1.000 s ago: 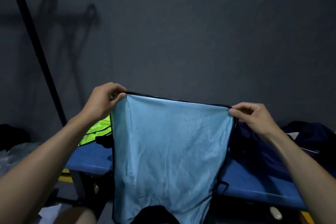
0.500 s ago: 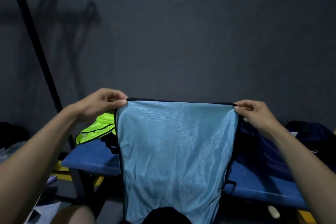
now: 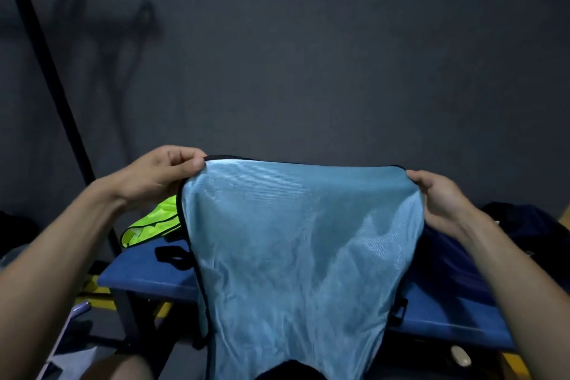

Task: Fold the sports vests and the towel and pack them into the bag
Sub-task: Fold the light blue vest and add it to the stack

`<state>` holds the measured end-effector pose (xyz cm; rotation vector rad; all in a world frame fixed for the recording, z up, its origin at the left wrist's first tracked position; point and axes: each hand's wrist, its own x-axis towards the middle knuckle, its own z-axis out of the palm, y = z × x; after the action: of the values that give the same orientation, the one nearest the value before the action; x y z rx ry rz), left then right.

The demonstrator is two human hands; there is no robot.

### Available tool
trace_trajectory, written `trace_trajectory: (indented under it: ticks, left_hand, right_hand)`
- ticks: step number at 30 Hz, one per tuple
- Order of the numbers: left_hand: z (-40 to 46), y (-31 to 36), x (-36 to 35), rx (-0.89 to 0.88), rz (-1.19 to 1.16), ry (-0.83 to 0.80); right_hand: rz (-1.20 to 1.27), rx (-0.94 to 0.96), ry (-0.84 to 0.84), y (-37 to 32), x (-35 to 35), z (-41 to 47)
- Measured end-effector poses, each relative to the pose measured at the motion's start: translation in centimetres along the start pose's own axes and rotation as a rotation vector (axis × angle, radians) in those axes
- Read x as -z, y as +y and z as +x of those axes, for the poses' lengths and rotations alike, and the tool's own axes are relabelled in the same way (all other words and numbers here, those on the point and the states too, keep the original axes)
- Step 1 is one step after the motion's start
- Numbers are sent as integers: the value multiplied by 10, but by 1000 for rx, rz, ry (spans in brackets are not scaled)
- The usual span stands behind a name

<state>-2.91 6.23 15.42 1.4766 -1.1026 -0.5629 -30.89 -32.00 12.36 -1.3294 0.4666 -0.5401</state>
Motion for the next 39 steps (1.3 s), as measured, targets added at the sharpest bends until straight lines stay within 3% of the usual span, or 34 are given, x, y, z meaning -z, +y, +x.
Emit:
trace_trajectory:
  ticks: [3, 7, 12, 17, 20, 24, 39]
  left_hand:
    - [3, -6, 6, 9, 0, 22]
    - [5, -19, 9, 124, 57, 63]
    - [8, -26, -21, 261, 375, 311]
    - [4, 10, -122, 184, 192, 165]
    - [15, 9, -158, 155, 148, 201]
    - [14, 9, -164, 224, 14, 243]
    - [8, 22, -158, 252, -19, 233]
  right_hand:
    - [-203, 82, -38, 2, 0, -2]
    - [-234, 115, 29, 10, 7, 0]
    - [-287, 21, 84, 18, -17, -4]
    - [-377, 60, -173, 25, -106, -40]
    - [-358, 150, -144, 31, -149, -54]
    - [-316, 164, -61, 31, -158, -61]
    - [-391, 186, -146, 15, -162, -69]
